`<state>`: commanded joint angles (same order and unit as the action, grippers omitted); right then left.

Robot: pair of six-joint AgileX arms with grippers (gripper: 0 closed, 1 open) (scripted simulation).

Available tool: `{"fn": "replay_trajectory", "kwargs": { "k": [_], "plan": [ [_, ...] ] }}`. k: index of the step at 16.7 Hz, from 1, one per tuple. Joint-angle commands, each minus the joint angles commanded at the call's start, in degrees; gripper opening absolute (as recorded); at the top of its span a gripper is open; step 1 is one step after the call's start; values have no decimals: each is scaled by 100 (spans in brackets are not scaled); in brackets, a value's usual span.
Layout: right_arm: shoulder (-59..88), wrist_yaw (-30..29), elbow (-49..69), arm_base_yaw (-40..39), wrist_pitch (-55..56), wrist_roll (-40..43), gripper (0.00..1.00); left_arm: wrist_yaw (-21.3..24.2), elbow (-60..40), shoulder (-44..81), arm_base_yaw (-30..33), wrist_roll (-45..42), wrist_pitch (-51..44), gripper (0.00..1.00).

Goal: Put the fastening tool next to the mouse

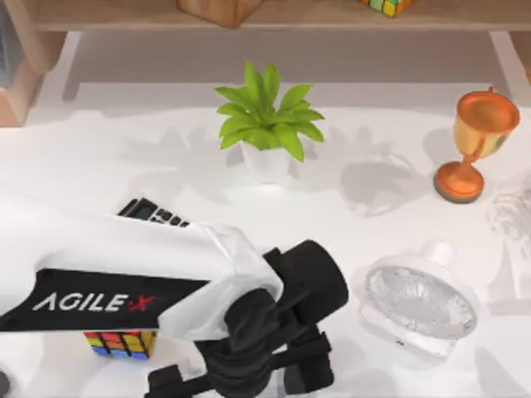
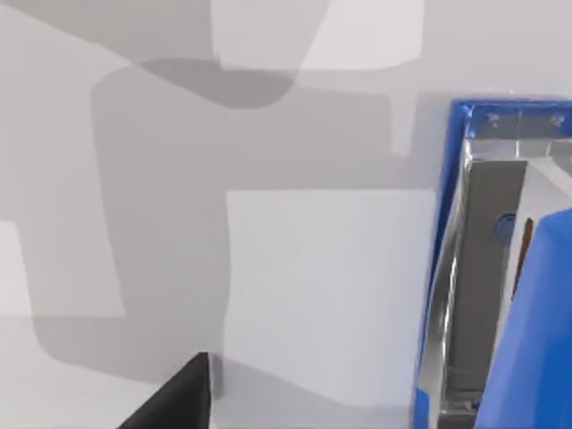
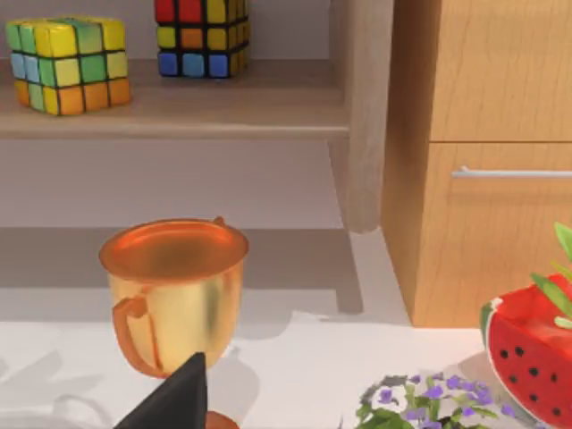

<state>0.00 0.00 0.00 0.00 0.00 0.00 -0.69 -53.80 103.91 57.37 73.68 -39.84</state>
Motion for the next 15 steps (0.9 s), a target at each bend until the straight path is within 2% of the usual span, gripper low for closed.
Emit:
{"fn": "replay_trajectory", "kwargs": {
  "k": [2, 15],
  "plan": [
    [0, 0, 0, 0, 0, 0, 100, 0, 0, 0, 0, 0, 0, 100],
    [0, 0, 0, 0, 0, 0, 100, 0, 0, 0, 0, 0, 0, 2]
  ]
}}
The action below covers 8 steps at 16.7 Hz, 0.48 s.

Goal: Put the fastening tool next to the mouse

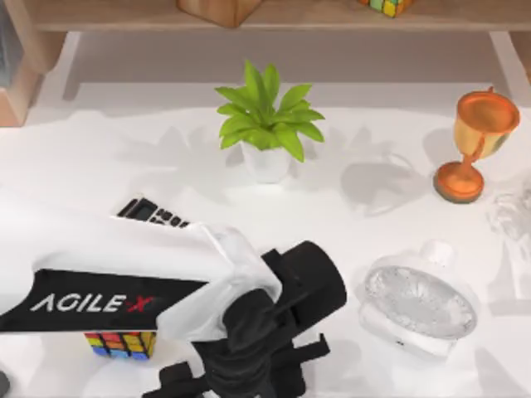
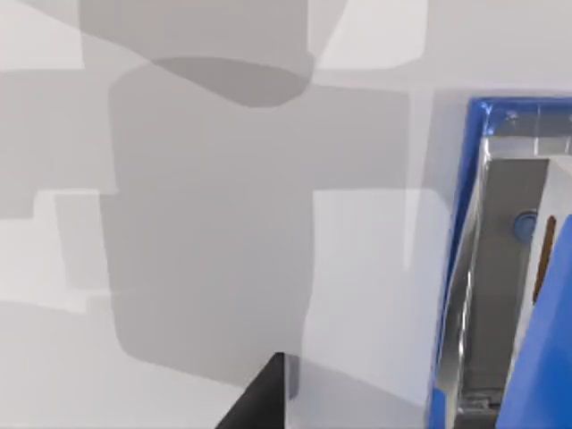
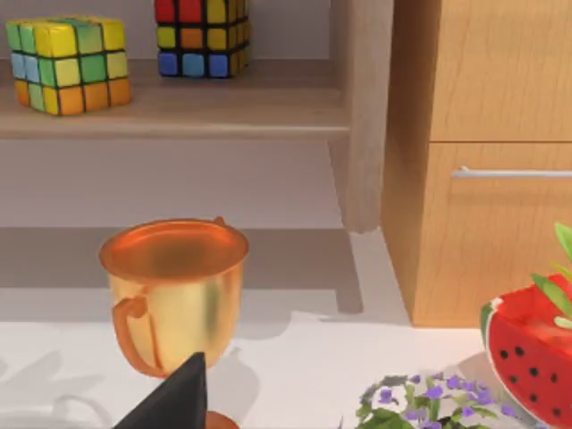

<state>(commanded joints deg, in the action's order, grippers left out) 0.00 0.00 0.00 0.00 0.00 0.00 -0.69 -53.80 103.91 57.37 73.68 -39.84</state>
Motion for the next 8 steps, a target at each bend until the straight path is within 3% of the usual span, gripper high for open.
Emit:
{"fn": "replay_trajectory", "kwargs": {
  "k": [8],
  "plan": [
    [0, 0, 0, 0, 0, 0, 100, 0, 0, 0, 0, 0, 0, 0]
  ]
}}
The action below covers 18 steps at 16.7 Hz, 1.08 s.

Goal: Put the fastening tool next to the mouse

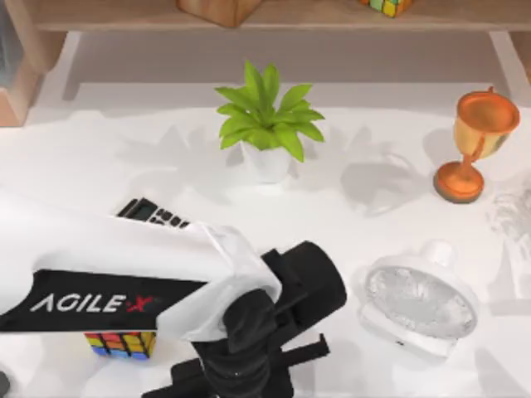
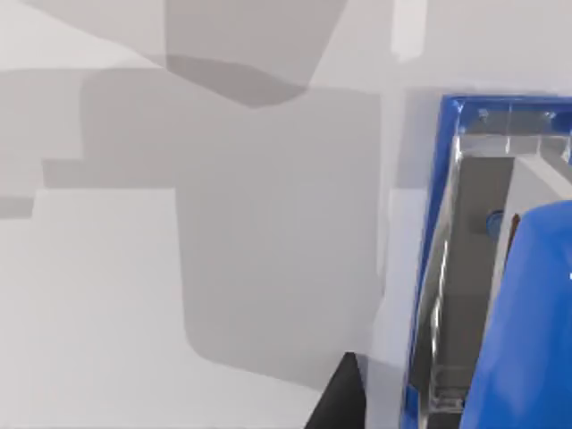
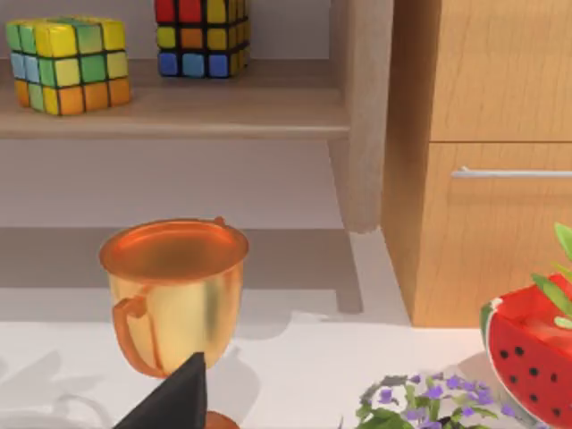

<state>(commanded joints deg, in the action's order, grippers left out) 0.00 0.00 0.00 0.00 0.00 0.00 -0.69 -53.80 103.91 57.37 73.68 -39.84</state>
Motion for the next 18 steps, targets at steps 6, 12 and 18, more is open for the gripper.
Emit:
{"fn": "replay_trajectory", "kwargs": {
  "k": [6, 12, 18],
  "plan": [
    [0, 0, 0, 0, 0, 0, 100, 2, -208, -313, -7, -59, -476, 0],
    [0, 0, 0, 0, 0, 0, 100, 1, -371, -482, -5, -55, -837, 0],
    [0, 0, 0, 0, 0, 0, 100, 110, -799, -638, -500, -681, -875, 0]
  ]
}}
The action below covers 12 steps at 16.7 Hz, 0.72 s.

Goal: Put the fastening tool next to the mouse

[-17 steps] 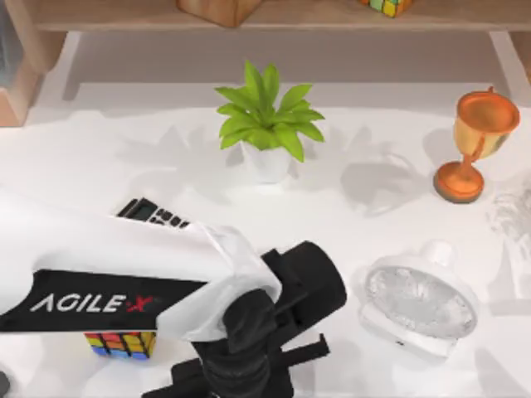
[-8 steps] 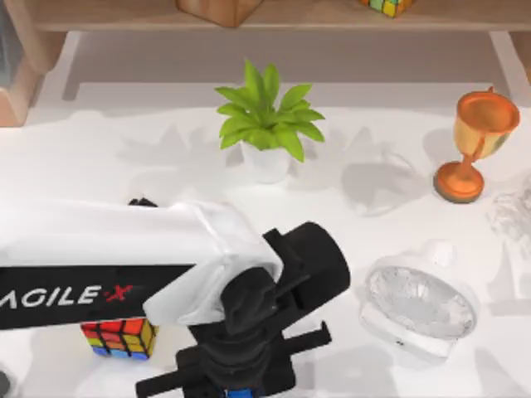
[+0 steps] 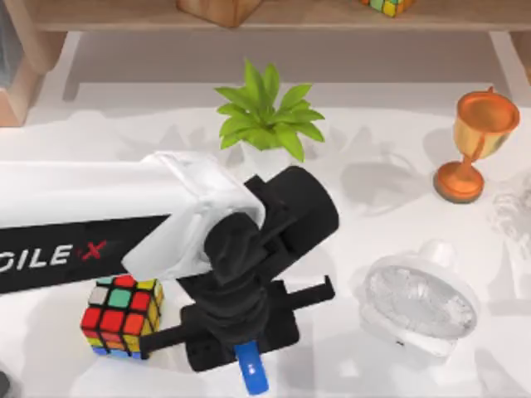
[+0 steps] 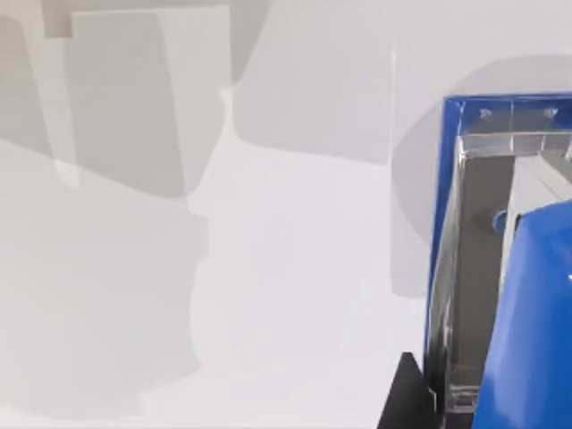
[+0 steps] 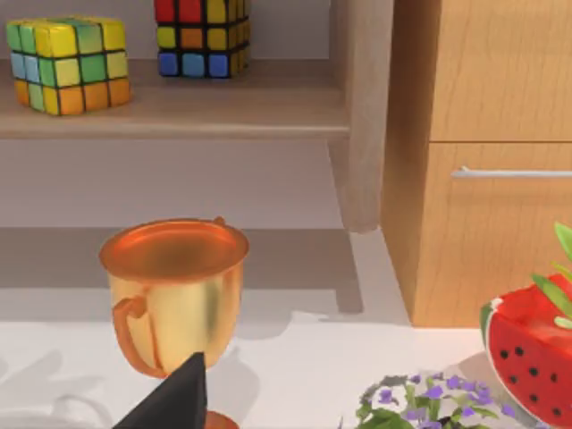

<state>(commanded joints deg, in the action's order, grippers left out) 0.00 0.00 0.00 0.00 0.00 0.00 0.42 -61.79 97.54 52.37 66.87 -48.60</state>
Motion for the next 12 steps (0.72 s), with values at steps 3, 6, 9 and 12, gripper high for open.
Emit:
{"fn": "replay_trajectory", "kwargs": {
  "k": [3, 6, 9, 12],
  "plan": [
    [0, 0, 0, 0, 0, 0, 100, 94, -509, -109, -801, -1064, -144, 0],
    [0, 0, 0, 0, 0, 0, 100, 120, -894, -78, -1823, -2498, -350, 0],
    [0, 0, 0, 0, 0, 0, 100, 57, -1106, 108, -2966, -4099, -562, 0],
    [0, 0, 0, 0, 0, 0, 100, -41, -1134, 412, -4100, -5602, -706, 0]
  ]
}}
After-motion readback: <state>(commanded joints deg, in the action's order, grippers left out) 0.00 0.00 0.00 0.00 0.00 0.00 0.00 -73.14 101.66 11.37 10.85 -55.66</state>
